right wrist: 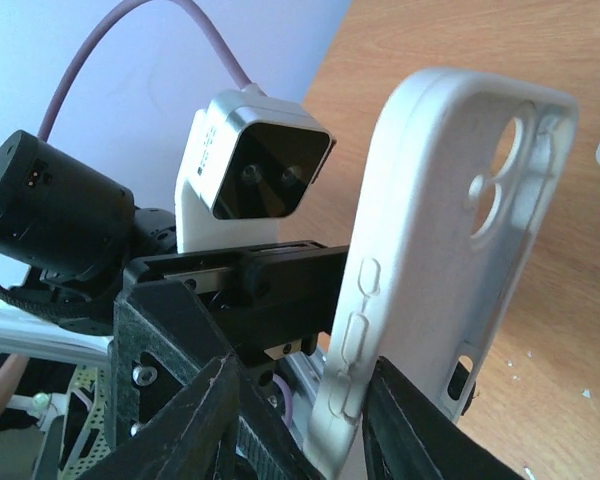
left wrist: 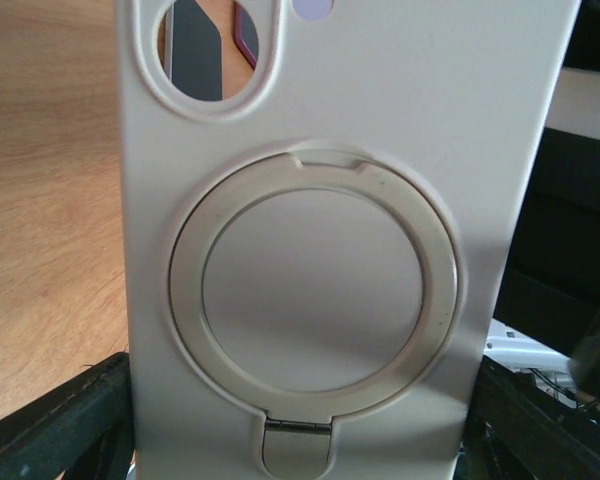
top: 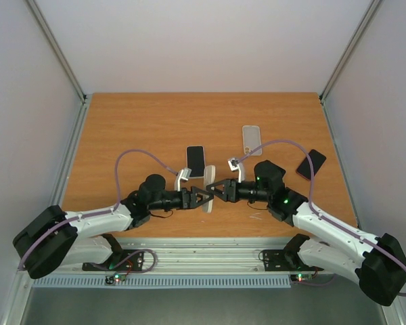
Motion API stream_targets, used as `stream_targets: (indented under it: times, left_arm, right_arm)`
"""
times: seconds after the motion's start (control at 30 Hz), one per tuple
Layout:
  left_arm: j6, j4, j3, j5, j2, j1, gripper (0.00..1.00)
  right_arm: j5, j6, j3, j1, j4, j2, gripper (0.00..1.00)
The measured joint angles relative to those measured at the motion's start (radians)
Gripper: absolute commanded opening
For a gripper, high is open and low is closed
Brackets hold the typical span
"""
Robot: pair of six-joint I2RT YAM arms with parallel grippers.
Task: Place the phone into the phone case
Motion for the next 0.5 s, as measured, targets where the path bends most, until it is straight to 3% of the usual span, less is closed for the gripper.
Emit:
stream_targets:
  times: [0.3,0.5]
  left_arm:
    - [-0.013,0.042,-0.001,0.010,0.000,0.000,0.83]
    - [-0.014,0.067,-0.008,0.012,0.013,0.000,0.84]
  right_arm:
    - [-0.023,0.027,-0.025,-0.004,0.056,0.000,0.03]
    - [-0.027,0.026,-0.029,-0.005,0.062,0.000,0.01]
